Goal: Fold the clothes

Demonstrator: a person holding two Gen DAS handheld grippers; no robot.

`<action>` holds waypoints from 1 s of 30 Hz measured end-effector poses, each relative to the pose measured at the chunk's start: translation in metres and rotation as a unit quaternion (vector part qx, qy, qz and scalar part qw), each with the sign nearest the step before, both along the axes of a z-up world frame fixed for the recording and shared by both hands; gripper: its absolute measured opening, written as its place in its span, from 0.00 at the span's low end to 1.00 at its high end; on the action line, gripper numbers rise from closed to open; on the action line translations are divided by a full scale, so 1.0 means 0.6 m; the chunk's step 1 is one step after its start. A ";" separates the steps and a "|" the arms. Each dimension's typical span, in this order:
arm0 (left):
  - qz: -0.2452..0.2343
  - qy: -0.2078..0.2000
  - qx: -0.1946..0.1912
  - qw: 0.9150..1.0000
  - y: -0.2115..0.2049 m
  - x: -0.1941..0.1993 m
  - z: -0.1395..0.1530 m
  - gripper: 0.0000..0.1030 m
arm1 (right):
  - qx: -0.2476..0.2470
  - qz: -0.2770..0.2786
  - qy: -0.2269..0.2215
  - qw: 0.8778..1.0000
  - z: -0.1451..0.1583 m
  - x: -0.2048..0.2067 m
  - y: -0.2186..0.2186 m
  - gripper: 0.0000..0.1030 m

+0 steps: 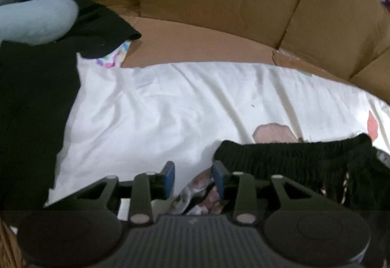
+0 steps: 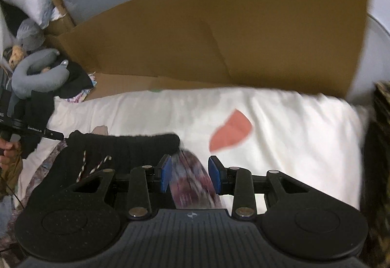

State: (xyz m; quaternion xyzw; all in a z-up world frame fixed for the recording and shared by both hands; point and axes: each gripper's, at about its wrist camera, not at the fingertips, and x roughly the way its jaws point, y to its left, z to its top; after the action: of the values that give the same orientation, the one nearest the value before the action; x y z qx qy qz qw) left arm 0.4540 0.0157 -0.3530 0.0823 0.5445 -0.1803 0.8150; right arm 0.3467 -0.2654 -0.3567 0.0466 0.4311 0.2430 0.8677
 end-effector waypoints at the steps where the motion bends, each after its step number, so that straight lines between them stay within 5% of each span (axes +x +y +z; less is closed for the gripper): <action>1: -0.004 0.001 0.002 1.000 -0.003 0.001 -0.004 0.37 | -0.001 0.006 0.000 1.000 -0.007 0.012 0.012 0.40; 11: -0.065 0.019 0.041 0.997 -0.027 -0.003 -0.027 0.42 | -0.077 0.110 0.010 0.991 -0.082 0.050 0.095 0.41; 13: -0.073 0.022 0.050 0.996 -0.027 -0.001 -0.031 0.52 | -0.084 0.118 0.010 0.989 -0.084 0.051 0.094 0.44; 17: -0.079 0.017 0.049 0.995 -0.027 0.001 -0.036 0.54 | -0.099 0.123 0.013 0.987 -0.090 0.056 0.084 0.59; 27: -0.116 0.025 0.029 0.993 -0.048 0.000 -0.054 0.44 | -0.108 0.170 0.023 0.979 -0.114 0.059 0.117 0.59; 30: -0.113 0.034 0.012 0.993 -0.046 -0.003 -0.055 0.25 | -0.116 0.181 0.018 0.976 -0.117 0.057 0.127 0.55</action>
State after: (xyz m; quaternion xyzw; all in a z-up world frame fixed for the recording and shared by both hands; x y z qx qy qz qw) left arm 0.4524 -0.0117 -0.3859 0.1470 0.5613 -0.2670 0.7694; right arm 0.3808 -0.1892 -0.4269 -0.1289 0.4733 0.3435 0.8008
